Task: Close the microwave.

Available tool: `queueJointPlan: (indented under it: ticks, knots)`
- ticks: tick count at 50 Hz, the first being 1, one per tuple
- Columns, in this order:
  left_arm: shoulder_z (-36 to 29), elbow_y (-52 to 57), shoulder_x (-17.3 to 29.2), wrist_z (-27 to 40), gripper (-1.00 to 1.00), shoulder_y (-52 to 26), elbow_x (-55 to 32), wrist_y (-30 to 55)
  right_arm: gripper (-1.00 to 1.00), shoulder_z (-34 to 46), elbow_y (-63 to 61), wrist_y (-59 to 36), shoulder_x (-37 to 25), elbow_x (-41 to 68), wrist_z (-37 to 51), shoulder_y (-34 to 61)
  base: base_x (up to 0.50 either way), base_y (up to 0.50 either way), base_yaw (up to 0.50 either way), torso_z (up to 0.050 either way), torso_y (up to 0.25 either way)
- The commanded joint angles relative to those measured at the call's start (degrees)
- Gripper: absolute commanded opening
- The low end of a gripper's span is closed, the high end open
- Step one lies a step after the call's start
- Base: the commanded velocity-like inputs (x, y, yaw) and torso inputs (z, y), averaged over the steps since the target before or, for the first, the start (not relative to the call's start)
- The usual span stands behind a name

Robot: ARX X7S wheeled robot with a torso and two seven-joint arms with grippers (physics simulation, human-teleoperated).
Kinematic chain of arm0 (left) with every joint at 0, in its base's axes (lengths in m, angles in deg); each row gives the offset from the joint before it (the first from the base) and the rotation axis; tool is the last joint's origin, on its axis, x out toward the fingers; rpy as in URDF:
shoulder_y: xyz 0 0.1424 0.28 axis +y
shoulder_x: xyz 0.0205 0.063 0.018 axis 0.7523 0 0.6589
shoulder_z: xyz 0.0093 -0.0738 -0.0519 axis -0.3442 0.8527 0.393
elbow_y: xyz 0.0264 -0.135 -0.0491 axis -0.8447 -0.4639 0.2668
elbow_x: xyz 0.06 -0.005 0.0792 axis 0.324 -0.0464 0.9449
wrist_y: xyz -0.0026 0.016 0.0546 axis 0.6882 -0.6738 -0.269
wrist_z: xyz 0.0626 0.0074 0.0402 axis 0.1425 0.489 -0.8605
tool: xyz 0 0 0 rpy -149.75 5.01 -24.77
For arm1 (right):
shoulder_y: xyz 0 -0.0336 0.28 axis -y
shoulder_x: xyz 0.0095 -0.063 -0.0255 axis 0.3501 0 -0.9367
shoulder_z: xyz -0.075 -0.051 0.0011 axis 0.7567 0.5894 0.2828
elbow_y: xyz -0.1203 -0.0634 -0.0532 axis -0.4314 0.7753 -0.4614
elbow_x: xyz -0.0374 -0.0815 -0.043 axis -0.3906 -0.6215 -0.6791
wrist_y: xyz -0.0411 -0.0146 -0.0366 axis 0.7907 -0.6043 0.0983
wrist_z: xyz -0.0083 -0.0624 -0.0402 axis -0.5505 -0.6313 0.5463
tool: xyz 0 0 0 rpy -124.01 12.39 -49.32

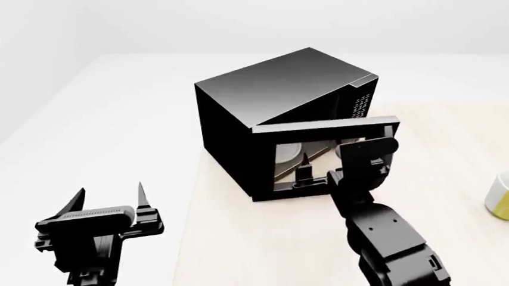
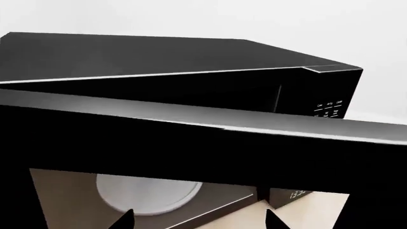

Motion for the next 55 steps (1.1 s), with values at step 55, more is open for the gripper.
queueJointPlan:
  ticks: [55]
  knots:
    - [-0.5,-0.2,0.5,0.3,1.0,-0.2,-0.8,-0.1,1.0,3.8,46.8,15.6,9.2,-6.3,-10.9,24.3,0.0,0.0,0.0,0.0,0.0]
